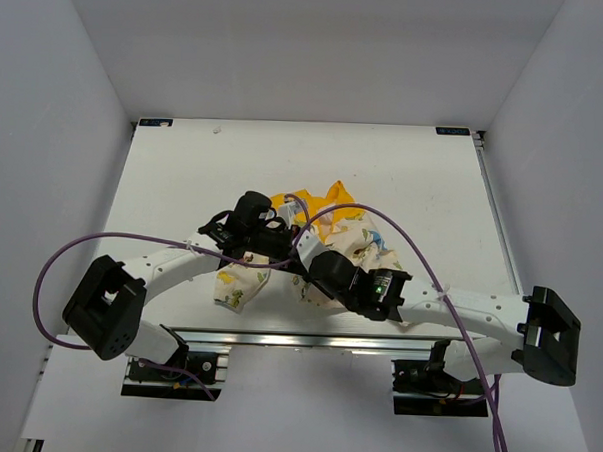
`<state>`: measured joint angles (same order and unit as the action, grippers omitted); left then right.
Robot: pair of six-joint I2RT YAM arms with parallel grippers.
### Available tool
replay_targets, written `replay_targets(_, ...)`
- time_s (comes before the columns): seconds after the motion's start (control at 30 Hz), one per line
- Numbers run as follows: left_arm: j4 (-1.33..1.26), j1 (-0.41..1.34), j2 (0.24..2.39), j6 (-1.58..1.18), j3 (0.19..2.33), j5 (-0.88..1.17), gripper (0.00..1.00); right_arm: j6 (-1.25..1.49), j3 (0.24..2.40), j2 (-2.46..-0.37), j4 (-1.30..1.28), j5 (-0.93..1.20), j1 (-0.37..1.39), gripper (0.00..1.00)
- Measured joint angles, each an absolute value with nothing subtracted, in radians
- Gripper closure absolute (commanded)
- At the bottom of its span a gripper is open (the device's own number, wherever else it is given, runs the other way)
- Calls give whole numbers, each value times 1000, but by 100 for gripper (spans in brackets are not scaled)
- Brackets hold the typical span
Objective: Zip up the jacket
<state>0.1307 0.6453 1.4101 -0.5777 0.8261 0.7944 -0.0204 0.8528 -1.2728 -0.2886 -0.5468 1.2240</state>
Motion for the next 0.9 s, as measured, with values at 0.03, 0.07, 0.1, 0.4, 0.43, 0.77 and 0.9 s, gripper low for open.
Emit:
replay_targets(0.03, 131, 645, 1410, -576, 826, 794, 100, -15, 853, -1273, -289, -546, 1224, 88)
replay_targets(0.07, 132, 645, 1410, -576, 826, 794, 100, -10, 852, -1273, -289, -546, 1224, 85)
replay_targets(0.1, 133, 645, 1410, -576, 826, 794, 100, -7, 852, -1273, -289, -546, 1224, 84)
replay_targets(0.4, 140, 646, 1410, -573, 828, 794, 100, 9, 820, -1273, -267, -540, 1219, 95)
replay_targets(0.43, 142, 645, 1410, -573, 828, 794, 100, 12, 818, -1273, -265, -546, 1218, 99)
replay_targets(0.77, 156, 645, 1411, -560, 846, 788, 100, 25, 800, -1204, -234, -600, 1209, 100)
replay_targets(0.9, 159, 645, 1411, -553, 864, 778, 100, 25, 801, -1185, -234, -615, 1187, 100)
